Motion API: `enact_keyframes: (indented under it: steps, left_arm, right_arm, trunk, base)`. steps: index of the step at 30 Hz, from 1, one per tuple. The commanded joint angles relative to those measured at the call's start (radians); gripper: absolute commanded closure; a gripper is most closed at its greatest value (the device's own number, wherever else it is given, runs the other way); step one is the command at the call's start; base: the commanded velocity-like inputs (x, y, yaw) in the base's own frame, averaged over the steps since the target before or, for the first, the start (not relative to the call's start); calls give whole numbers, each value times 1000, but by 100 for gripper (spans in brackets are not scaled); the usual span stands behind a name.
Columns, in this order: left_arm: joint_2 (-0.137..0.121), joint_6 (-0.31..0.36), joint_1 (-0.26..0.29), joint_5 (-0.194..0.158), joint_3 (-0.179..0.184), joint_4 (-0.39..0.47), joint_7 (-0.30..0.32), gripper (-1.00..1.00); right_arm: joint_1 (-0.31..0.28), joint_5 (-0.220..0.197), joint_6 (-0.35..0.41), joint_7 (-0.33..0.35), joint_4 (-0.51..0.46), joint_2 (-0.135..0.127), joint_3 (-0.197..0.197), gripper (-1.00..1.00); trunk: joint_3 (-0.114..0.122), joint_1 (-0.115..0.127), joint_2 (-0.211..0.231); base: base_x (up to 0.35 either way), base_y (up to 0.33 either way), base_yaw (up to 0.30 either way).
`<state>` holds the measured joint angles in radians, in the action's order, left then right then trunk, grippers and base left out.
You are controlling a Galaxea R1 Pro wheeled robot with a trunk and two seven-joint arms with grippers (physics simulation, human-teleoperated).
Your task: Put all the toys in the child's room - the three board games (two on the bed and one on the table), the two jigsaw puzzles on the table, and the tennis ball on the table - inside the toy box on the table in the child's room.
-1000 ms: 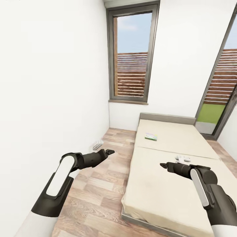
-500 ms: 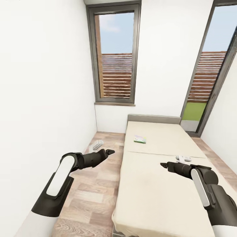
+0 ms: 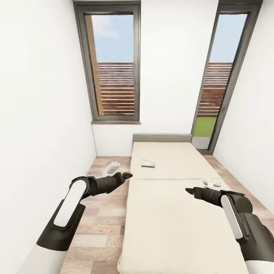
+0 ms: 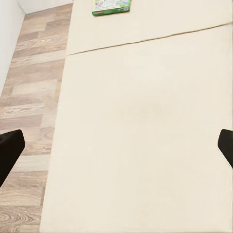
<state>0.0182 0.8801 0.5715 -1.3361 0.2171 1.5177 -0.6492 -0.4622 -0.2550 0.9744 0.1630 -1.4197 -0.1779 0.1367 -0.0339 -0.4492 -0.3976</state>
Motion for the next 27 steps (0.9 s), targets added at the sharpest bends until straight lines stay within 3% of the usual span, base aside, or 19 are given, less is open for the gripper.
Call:
enact_keyframes:
  steps: [1, 11, 27]
  left_arm:
    - [0, 1, 1, -10, 0, 1, -10, -100]
    - [0, 2, 2, -11, 0, 1, -9, -100]
    - [0, 2, 2, -11, 1, 1, -9, -100]
  right_arm:
    - [-1, 5, 5, 7, -1, 0, 1, -100]
    - [-1, 5, 5, 8, -1, -1, 1, -100]
    - [26, 2, 2, 34, -1, -4, 14, -100]
  trunk:
    - [-2, -1, -2]
    - [2, -1, -2]
    - [3, -1, -2]
  base:
    - [46, 0, -274]
    - [24, 0, -211]
    - [103, 125, -45]
